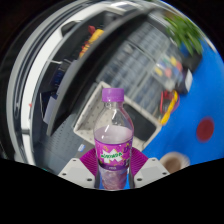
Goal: Pour water
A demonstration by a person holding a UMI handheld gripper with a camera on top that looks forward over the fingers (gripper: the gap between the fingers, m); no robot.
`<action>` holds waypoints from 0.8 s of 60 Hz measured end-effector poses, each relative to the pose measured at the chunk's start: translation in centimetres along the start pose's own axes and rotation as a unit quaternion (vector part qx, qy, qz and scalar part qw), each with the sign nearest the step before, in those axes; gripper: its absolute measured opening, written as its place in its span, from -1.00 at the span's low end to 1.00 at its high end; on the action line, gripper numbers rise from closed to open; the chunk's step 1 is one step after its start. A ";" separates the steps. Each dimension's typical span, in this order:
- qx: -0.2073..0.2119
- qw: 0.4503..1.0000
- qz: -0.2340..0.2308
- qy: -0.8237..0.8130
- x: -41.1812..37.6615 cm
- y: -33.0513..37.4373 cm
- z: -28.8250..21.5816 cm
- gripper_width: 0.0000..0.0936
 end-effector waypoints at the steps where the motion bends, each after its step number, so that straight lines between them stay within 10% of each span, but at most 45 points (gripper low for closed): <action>1: 0.008 1.000 0.005 0.023 0.2 0.1 -0.9 -0.15; 16: 0.087 0.954 0.099 0.271 7.0 2.0 -9.4 -0.15; 48: 0.058 0.886 0.168 0.428 22.6 1.7 -9.8 -0.14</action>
Point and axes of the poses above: the point between the fingertips, and its own axes, seen from behind it with the camera up: x to the right, z down, y backward, against the way the camera looks, the point moved 4 cm from there along y, backward, against the way the camera looks
